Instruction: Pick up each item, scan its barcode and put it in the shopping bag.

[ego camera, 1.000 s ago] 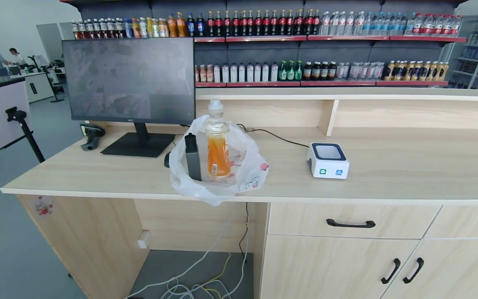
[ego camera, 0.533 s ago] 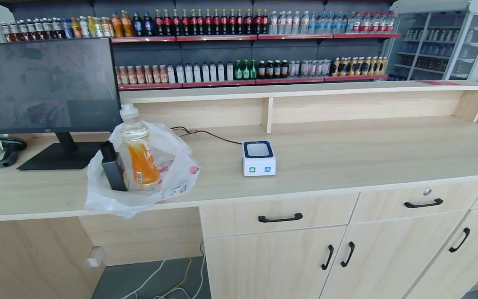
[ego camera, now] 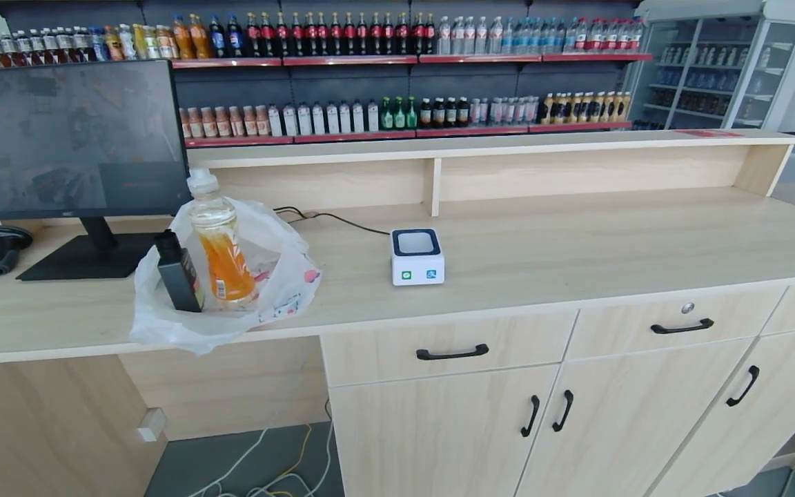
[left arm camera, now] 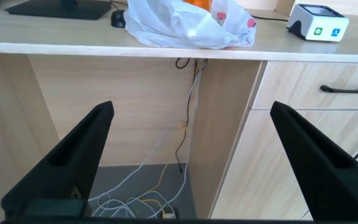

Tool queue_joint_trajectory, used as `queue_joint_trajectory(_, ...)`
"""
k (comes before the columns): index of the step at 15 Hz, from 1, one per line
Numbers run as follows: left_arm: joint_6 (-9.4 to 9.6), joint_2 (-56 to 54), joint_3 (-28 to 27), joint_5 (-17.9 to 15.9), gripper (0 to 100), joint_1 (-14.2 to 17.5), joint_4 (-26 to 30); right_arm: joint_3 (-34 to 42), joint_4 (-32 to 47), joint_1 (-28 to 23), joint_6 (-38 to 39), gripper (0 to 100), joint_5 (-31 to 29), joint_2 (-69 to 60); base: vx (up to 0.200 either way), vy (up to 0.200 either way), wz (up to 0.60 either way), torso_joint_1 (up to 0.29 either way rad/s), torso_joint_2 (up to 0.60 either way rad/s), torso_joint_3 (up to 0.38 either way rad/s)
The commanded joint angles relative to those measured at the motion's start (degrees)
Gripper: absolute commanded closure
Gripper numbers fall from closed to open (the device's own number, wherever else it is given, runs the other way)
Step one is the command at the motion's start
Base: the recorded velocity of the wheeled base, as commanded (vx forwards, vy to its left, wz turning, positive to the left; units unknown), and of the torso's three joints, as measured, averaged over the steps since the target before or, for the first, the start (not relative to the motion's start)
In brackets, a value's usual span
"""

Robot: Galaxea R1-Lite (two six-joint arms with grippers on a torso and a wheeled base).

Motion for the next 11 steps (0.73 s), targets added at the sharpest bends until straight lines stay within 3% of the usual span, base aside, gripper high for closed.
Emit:
queue_joint_trajectory(1,0.01,-0.02,0.0,0.0,0,0.0,-0.04,0.0,-0.01,0.02,0.02,0,-0.02,0.02,-0.2,0.0,0.0,-0.012,0.0,0.002)
queue_joint_trajectory(2,-0.08,-0.02,0.0,0.0,0,0.0,-0.04,0.0,-0.01,0.02,0.02,0,-0.02,0.02,-0.2,0.0,0.0,-0.017,0.0,0.007)
queue_joint_trajectory(11,0.01,-0.02,0.0,0.0,0,0.0,-0.04,0.0,-0.01,0.02,-0.07,0,-0.02,0.02,0.0,0.0,0.0,0.0,0.0,0.0)
